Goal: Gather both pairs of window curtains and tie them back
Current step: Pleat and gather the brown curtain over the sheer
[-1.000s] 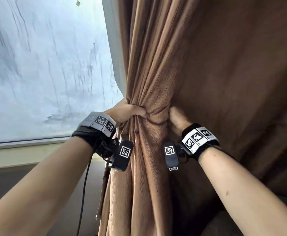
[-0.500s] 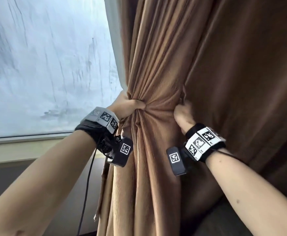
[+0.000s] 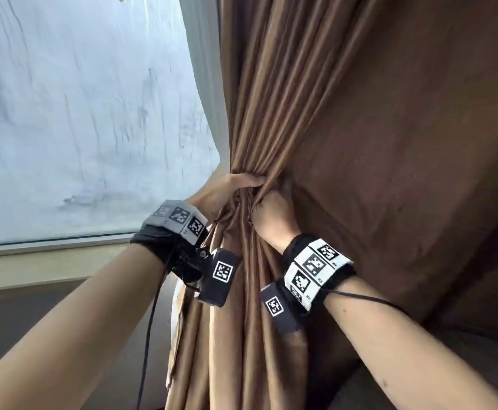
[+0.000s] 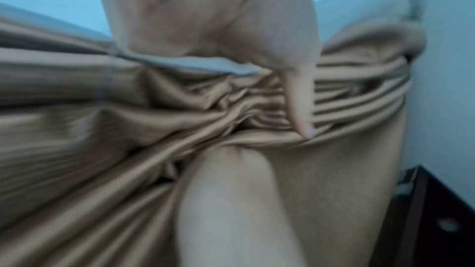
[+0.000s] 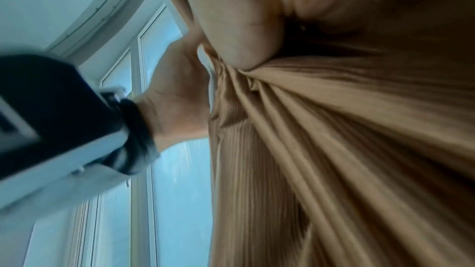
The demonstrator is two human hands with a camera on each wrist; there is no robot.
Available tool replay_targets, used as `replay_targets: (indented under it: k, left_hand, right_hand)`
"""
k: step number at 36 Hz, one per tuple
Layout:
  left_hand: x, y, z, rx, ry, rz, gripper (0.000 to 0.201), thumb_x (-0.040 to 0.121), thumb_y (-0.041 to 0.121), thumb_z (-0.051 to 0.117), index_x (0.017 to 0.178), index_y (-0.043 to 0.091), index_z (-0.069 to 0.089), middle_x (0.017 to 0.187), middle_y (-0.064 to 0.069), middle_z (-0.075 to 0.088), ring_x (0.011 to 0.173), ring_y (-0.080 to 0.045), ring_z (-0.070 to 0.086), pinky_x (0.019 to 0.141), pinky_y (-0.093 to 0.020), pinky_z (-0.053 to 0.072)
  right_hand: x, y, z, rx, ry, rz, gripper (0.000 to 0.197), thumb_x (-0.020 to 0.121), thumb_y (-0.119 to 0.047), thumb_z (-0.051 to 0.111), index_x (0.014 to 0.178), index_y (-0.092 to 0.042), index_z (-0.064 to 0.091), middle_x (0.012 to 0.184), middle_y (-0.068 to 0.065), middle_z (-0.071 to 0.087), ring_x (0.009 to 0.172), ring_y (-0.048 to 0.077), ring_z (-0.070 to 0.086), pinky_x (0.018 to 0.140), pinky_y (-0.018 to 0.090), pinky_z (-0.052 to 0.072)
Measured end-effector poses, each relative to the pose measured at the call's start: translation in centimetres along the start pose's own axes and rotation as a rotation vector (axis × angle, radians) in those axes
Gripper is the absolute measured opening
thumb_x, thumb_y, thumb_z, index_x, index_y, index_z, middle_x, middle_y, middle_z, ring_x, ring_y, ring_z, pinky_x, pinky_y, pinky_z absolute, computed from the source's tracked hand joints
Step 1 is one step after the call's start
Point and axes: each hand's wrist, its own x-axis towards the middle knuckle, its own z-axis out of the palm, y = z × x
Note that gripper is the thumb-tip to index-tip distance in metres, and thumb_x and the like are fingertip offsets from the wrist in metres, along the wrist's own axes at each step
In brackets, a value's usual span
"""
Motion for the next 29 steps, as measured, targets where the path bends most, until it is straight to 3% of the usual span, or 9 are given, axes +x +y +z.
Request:
replay_targets:
  k: [2, 5, 7, 9, 13, 18, 21, 25, 29]
  left_hand:
    - [0.3, -0.2, -0.2, 0.022, -0.050, -0.021, 0.074, 0.069, 0.043, 0.082, 0.130, 0.010, 0.055, 0.119, -0.002, 0.068, 0.110, -0.018, 0.065, 0.097, -0.033, 0.047]
    - [1.6, -0.4, 0.6, 0.172, 0.232, 0.049, 0.113, 0.042, 0.047, 0.096, 0.135, 0.013, 0.040, 0.122, 0.008, 0.059, 0.109, -0.005, 0.057, 0.091, -0.020, 0.047]
    - [2.5, -0.6, 0.6, 0.181, 0.349, 0.041, 0.123, 0.025, 0.056, 0.095, 0.130, 0.016, 0.045, 0.117, 0.007, 0.063, 0.105, -0.007, 0.062, 0.093, -0.028, 0.051]
    - [3.0, -0.7, 0.4, 0.233, 0.475, 0.001, 0.118, 0.022, 0.062, 0.091, 0.124, 0.018, 0.052, 0.111, 0.006, 0.066, 0.101, -0.011, 0.065, 0.092, -0.032, 0.053]
    - [3.0, -0.3, 0.7, 0.453, 0.673, -0.089, 0.064, 0.060, 0.034, 0.076, 0.117, 0.012, 0.058, 0.106, -0.006, 0.067, 0.098, -0.027, 0.064, 0.086, -0.035, 0.054]
    - [2.6, -0.3, 1.2, 0.490, 0.614, 0.020, 0.033, 0.071, 0.020, 0.065, 0.103, 0.013, 0.066, 0.090, -0.002, 0.063, 0.084, -0.023, 0.059, 0.071, -0.025, 0.044]
    - [2.4, -0.3, 1.0, 0.481, 0.604, 0.025, 0.035, 0.075, 0.017, 0.064, 0.109, 0.008, 0.064, 0.094, -0.005, 0.063, 0.088, -0.025, 0.059, 0.073, -0.026, 0.044]
    - [2.1, -0.2, -0.4, 0.441, 0.601, 0.030, 0.034, 0.077, 0.012, 0.064, 0.111, 0.006, 0.064, 0.095, -0.006, 0.061, 0.088, -0.024, 0.057, 0.074, -0.026, 0.044]
    - [1.5, 0.3, -1.6, 0.335, 0.496, 0.058, 0.044, 0.070, 0.011, 0.072, 0.114, 0.010, 0.066, 0.102, -0.005, 0.064, 0.097, -0.022, 0.060, 0.081, -0.027, 0.046]
  right_hand:
    - [-0.3, -0.4, 0.1, -0.009, -0.085, 0.063, 0.042, 0.095, -0.022, 0.044, 0.131, -0.001, 0.049, 0.132, 0.019, 0.054, 0.117, 0.034, 0.053, 0.087, 0.031, 0.040]
    - [-0.9, -2.2, -0.7, -0.019, -0.164, 0.008, 0.047, 0.099, -0.020, 0.041, 0.141, 0.002, 0.039, 0.146, 0.022, 0.041, 0.133, 0.036, 0.040, 0.108, 0.038, 0.034]
    - [-1.2, -3.4, -2.0, 0.071, -0.193, -0.056, 0.046, 0.098, -0.013, 0.041, 0.141, 0.003, 0.040, 0.148, 0.023, 0.040, 0.139, 0.035, 0.035, 0.115, 0.038, 0.026]
    - [-1.1, -3.6, -3.2, 0.138, -0.289, -0.048, 0.045, 0.090, -0.004, 0.047, 0.135, 0.002, 0.049, 0.142, 0.023, 0.049, 0.135, 0.033, 0.042, 0.112, 0.033, 0.030]
    - [-0.4, -2.4, -4.4, 0.243, -0.476, -0.009, 0.045, 0.078, 0.001, 0.049, 0.118, -0.011, 0.064, 0.117, 0.007, 0.068, 0.115, 0.021, 0.059, 0.099, 0.030, 0.044]
    - [-0.4, -1.3, -5.1, 0.488, -0.487, 0.086, 0.045, 0.079, 0.008, 0.056, 0.119, -0.010, 0.067, 0.109, 0.004, 0.069, 0.098, 0.007, 0.056, 0.081, 0.011, 0.043]
    - [-0.7, -0.2, -5.0, 0.645, -0.374, 0.143, 0.046, 0.083, 0.016, 0.055, 0.126, 0.000, 0.061, 0.113, 0.001, 0.064, 0.103, 0.006, 0.055, 0.082, 0.002, 0.041]
    - [-0.2, 3.3, -5.3, 0.599, 0.017, 0.348, 0.031, 0.080, 0.003, 0.065, 0.111, 0.002, 0.069, 0.110, 0.014, 0.070, 0.095, 0.013, 0.061, 0.071, 0.006, 0.045]
    - [0.0, 7.5, -6.9, 0.327, 0.255, 0.627, 0.089, 0.065, -0.050, 0.081, 0.137, -0.009, 0.048, 0.141, 0.016, 0.046, 0.130, 0.029, 0.046, 0.110, 0.033, 0.036]
